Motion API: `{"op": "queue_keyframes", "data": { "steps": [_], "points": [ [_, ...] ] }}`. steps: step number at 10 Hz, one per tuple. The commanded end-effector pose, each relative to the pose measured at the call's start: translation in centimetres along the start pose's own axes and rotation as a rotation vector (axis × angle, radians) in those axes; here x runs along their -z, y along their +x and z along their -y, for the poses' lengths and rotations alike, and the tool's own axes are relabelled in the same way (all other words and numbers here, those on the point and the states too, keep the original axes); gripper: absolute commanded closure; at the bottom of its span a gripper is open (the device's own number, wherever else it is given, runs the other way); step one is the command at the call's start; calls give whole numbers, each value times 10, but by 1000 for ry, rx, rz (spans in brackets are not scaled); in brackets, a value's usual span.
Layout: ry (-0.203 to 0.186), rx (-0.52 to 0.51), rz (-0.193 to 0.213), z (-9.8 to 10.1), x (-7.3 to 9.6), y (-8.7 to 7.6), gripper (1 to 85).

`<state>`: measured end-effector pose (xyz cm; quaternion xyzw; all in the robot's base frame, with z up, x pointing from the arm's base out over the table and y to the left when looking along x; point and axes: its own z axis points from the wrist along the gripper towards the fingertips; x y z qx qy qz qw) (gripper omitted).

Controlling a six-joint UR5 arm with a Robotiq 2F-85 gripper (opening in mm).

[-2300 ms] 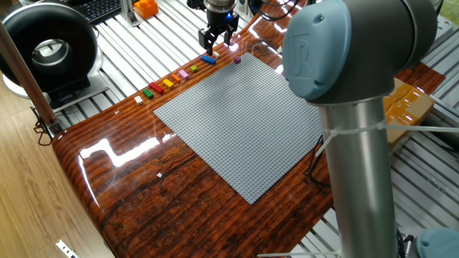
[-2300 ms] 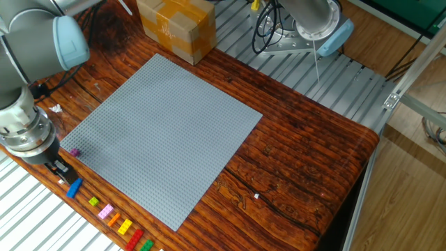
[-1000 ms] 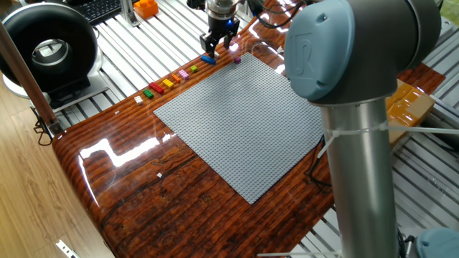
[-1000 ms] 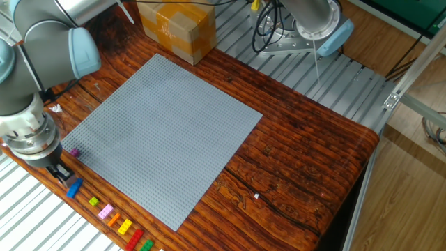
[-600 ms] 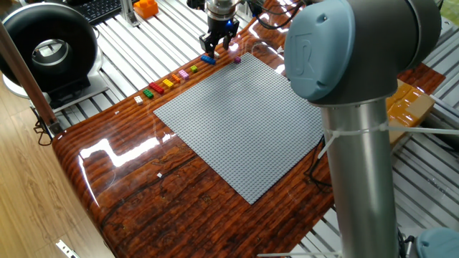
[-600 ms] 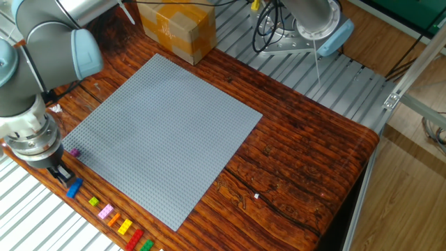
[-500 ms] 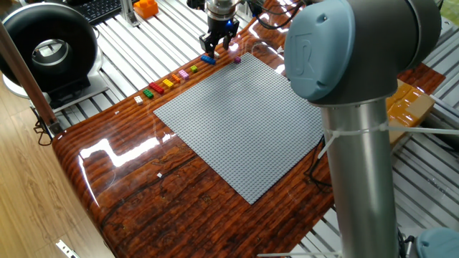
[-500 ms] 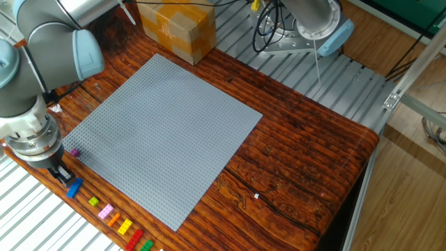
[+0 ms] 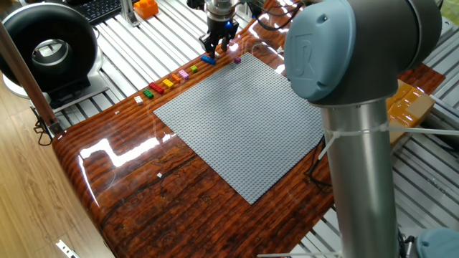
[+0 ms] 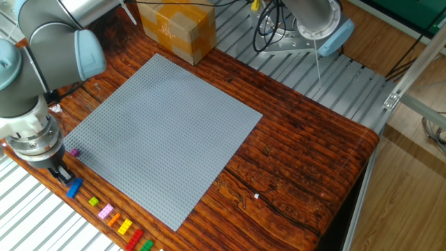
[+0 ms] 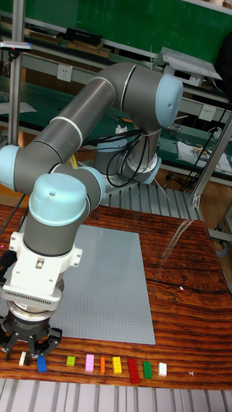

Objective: Build with small Lego blocks

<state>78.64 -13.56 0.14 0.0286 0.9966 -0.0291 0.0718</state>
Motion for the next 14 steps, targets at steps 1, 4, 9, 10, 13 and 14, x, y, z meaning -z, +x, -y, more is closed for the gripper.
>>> {"op": "queue_keyframes", "data": {
  "steps": [1, 4, 9, 10, 13, 14],
  "points": [
    [-4, -27, -2, 0, 4, 1, 490],
    [-1, -31, 0, 1, 4, 1, 537],
    [-4, -32, 4, 0, 4, 0, 560],
    [-4, -32, 4, 0, 4, 0, 567],
    [-37, -43, 9, -8, 5, -2, 597],
    [-44, -47, 8, -9, 5, -2, 597]
  ]
}}
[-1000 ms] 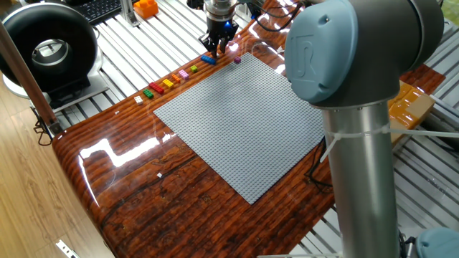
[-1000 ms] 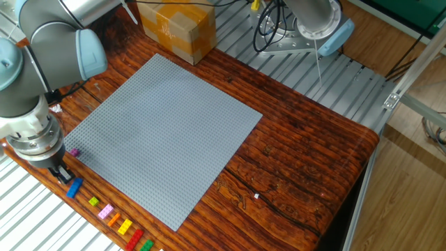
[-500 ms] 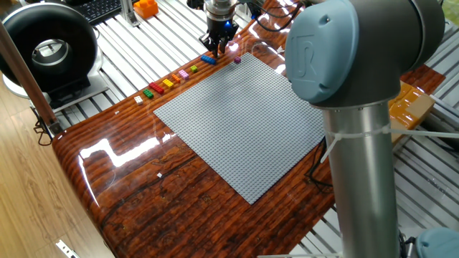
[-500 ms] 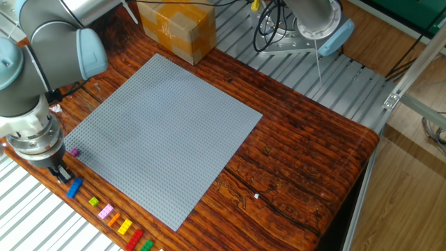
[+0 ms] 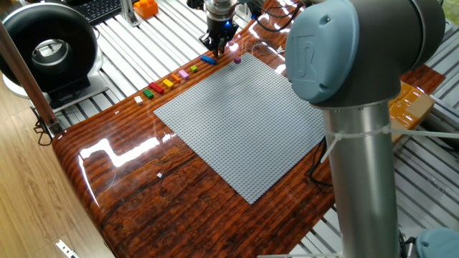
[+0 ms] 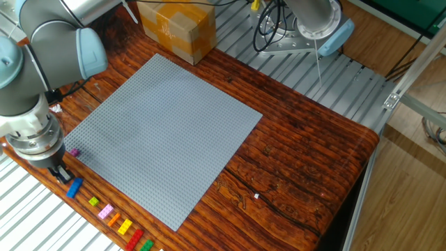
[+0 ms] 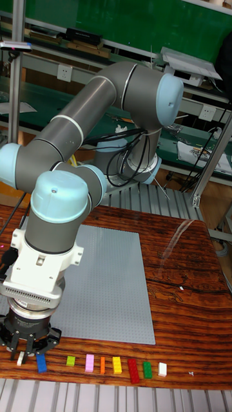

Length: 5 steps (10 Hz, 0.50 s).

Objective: Build with small Lego blocks

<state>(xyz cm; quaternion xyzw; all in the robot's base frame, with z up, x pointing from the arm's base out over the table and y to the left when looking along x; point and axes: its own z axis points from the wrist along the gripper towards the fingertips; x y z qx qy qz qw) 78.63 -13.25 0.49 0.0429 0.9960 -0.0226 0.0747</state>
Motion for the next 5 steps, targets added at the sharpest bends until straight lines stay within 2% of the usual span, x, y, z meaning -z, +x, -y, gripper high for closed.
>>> {"op": "queue_keyframes", "data": {
  "steps": [1, 5],
  "points": [
    [-33, -17, 3, -6, 2, -1, 597],
    [-29, -18, 4, -4, 2, -2, 633]
  ]
}}
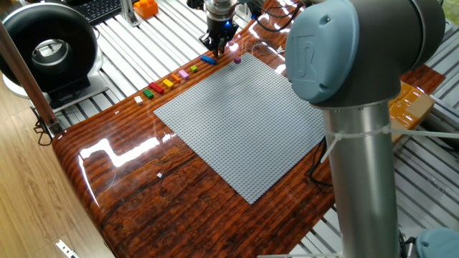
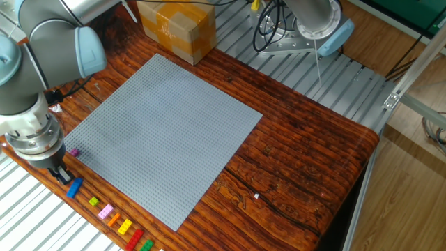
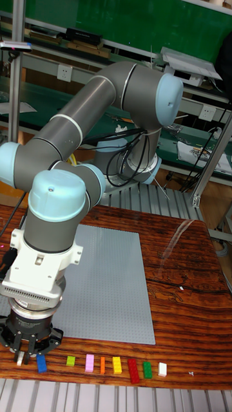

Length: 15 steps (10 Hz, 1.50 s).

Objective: Build with small Lego blocks

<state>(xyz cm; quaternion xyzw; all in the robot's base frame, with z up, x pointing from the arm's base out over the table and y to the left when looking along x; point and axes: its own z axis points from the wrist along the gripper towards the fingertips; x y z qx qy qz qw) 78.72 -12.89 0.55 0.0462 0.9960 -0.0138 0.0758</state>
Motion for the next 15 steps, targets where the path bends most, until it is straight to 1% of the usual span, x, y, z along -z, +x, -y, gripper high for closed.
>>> {"op": "queue_keyframes", "data": {
  "steps": [1, 7, 8, 9, 11, 13, 14, 15],
  "points": [
    [-12, -10, 3, 0, 1, -1, 643],
    [-17, 0, 8, 2, 0, -2, 657],
    [-7, -3, 8, 4, 0, -2, 713],
    [-8, -11, 11, 4, -1, -3, 760],
    [1, -23, 15, 5, 0, -3, 823],
    [15, -43, 13, 6, 5, -2, 847],
    [8, -36, 19, 10, 10, -4, 847],
    [-9, -30, 32, 13, 17, -7, 847]
  ]
}}
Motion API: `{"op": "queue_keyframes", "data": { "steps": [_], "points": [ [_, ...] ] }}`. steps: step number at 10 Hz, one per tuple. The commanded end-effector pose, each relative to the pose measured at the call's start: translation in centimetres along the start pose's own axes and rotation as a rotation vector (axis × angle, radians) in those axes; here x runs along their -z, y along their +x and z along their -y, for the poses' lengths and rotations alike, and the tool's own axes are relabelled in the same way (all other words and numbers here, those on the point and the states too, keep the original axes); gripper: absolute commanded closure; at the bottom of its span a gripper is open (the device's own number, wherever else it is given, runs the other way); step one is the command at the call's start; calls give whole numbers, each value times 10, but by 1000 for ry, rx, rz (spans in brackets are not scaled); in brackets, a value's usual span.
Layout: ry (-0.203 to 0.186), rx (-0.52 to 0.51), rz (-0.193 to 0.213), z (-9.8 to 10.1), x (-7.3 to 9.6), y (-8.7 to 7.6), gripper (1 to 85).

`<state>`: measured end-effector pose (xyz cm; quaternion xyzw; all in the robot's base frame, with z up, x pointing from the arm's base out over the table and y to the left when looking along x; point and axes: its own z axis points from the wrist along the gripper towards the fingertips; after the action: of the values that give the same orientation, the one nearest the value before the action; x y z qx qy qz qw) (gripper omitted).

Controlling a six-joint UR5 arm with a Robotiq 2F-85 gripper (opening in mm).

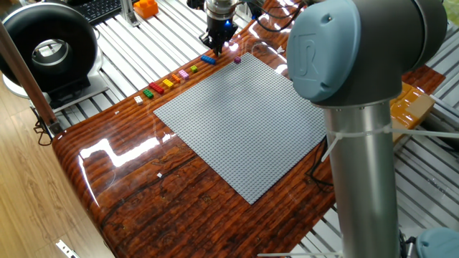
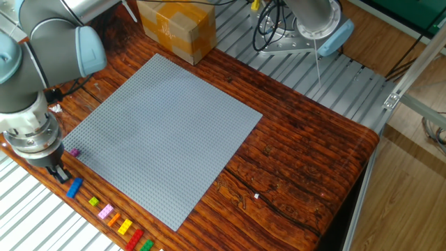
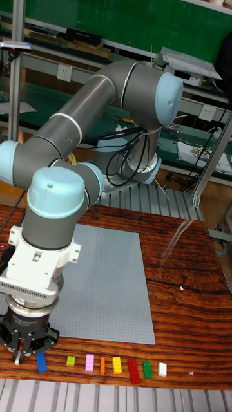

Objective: Build with small Lego blocks

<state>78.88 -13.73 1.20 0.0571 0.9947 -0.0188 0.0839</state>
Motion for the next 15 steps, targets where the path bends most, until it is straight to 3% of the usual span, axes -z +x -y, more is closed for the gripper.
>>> {"op": "queue_keyframes", "data": {
  "steps": [1, 2, 4, 6, 10, 15],
  "points": [
    [-27, -11, 15, 8, 23, -2, 847],
    [-18, -18, 10, 14, 36, 3, 847],
    [-36, -8, -5, 15, 45, 19, 847],
    [5, 20, -30, 24, 35, 36, 847],
    [-20, 28, -39, 14, 26, 54, 847],
    [-34, 38, -24, 9, 18, 61, 847]
  ]
}}
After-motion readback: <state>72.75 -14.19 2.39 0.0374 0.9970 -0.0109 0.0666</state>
